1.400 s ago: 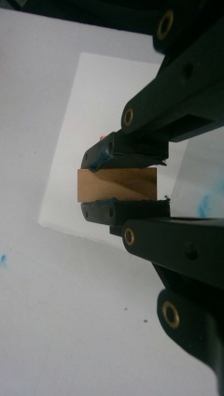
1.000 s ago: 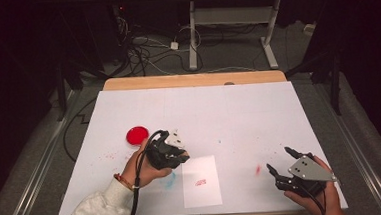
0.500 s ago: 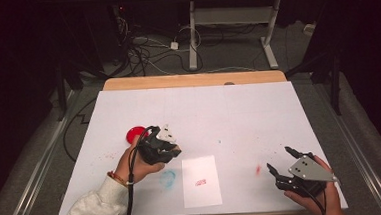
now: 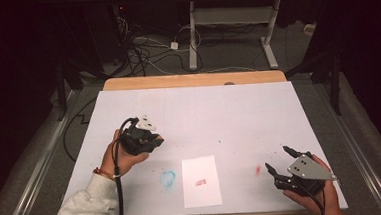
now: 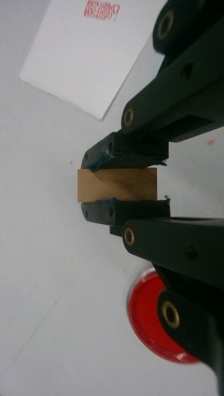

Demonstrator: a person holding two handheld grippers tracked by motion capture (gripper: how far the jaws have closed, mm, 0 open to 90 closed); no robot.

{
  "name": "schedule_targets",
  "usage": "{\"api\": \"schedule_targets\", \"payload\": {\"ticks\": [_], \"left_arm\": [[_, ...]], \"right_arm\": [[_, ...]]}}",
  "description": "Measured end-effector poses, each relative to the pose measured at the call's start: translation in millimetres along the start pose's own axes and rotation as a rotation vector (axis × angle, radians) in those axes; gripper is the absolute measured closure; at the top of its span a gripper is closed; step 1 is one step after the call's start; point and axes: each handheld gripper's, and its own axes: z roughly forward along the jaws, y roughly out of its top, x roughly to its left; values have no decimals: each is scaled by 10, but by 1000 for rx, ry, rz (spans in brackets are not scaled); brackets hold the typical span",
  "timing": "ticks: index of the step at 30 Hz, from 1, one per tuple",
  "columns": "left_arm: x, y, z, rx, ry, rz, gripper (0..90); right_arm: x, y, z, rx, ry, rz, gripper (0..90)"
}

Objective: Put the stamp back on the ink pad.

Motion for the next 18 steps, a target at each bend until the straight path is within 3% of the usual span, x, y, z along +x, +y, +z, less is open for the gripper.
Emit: {"api": "schedule_targets", "payload": {"ticks": [10,18], "left_arm": [[331,-132,-13,30,58,-93,737],[546,-219,90,84,63,-156,737]], "right_arm": [[19,-24,-33,11,-5,-12,273],[28,-28,-18,12,3,-16,274]]}}
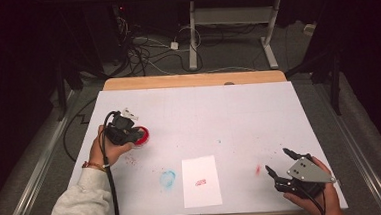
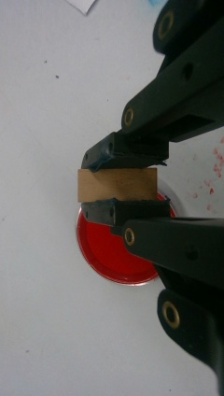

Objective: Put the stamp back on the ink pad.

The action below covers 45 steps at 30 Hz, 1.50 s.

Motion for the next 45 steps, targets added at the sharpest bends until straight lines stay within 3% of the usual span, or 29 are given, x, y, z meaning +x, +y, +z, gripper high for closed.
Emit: {"api": "schedule_targets", "payload": {"ticks": [13,25,32,37,45], "left_arm": [[198,-14,215,65,12,-68,736],[231,2,319,108,17,-67,707],[226,1,243,69,31,-80,611],[199,8,152,12,44,-83,514],[92,35,24,-71,81,-72,437]], "right_arm": [[13,-9,23,12,7,-1,275],[13,-13,27,13,8,2,276],[12,-11,20,12,7,-1,275],[10,-10,16,12,5,0,275],[10,-6,10,7,2,-3,276]]}}
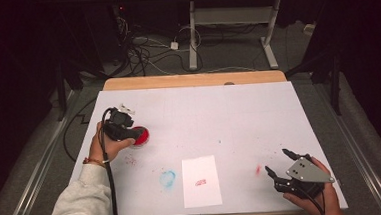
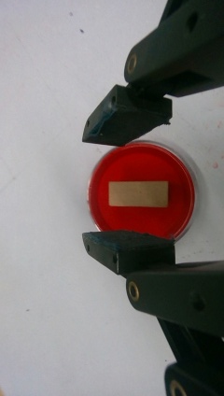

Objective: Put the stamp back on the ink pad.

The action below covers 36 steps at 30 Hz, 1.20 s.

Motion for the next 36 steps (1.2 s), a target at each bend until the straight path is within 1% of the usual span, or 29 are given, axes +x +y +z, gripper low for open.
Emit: {"api": "schedule_targets", "payload": {"ticks": [4,6,9,11,14,16,17,19,20,21,23,25,26,27,28,30,31,32,33,35,36], "left_arm": [[-32,-1,-15,-37,6,-11,394],[-43,-15,-20,-59,6,3,366],[-61,-38,-28,-101,21,5,306],[-76,-57,-31,-136,23,10,279],[-109,-82,-33,-183,47,23,216],[-135,-96,-35,-207,40,35,193],[-155,-106,-41,-224,47,47,189],[-189,-115,-49,-242,35,63,187],[-210,-118,-56,-250,39,76,178],[-234,-124,-65,-267,44,83,177],[-272,-126,-77,-291,28,87,178],[-323,-131,-96,-316,45,104,177],[-340,-132,-103,-327,35,107,177],[-357,-129,-111,-326,33,115,174],[-377,-130,-117,-333,41,119,165],[-406,-133,-132,-339,44,129,164],[-416,-132,-140,-354,57,141,164],[-434,-138,-151,-353,55,133,164],[-440,-135,-159,-369,62,144,164],[-472,-139,-173,-381,84,151,168],[-490,-141,-181,-385,86,159,170]], "right_arm": [[1,2,-1,-1,1,-3,275],[0,3,-3,-2,1,-3,276],[-8,3,-10,-4,-2,0,275],[-10,3,-12,-4,-2,2,275],[-10,5,-12,-7,-2,-2,275],[-7,6,-14,-9,-2,-2,275],[-7,7,-16,-9,-3,-3,275],[-6,8,-19,-12,-3,-2,275],[-8,8,-21,-11,-4,-1,275],[-10,7,-21,-12,-3,0,275],[-11,8,-21,-14,-3,-1,276],[-8,10,-22,-16,-6,-5,276],[-7,10,-24,-17,-7,-4,276],[-8,11,-27,-18,-8,-3,275],[-11,11,-28,-20,-10,-3,275],[-13,11,-31,-23,-11,-1,275],[-16,11,-32,-24,-11,-2,276],[-16,12,-34,-25,-12,-1,276],[-17,13,-35,-26,-14,0,276],[-19,12,-37,-27,-15,5,275],[-20,12,-38,-28,-15,7,276]]}}
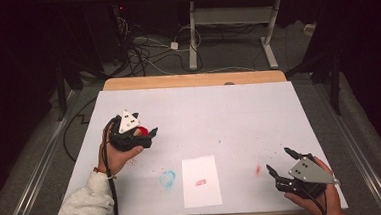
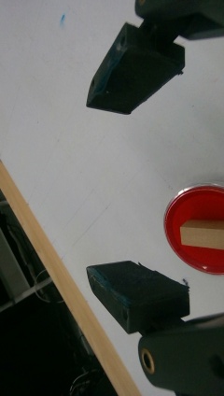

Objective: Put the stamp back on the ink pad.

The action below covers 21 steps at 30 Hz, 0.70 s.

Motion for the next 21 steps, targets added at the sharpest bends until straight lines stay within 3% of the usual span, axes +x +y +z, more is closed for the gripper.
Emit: {"api": "schedule_targets", "payload": {"ticks": [7,21], "left_arm": [[-121,11,-87,-29,-13,21,170],[-423,-20,-214,-61,5,121,175]], "right_arm": [[-7,1,-6,-5,-6,6,274],[5,4,3,-6,1,2,275]]}}
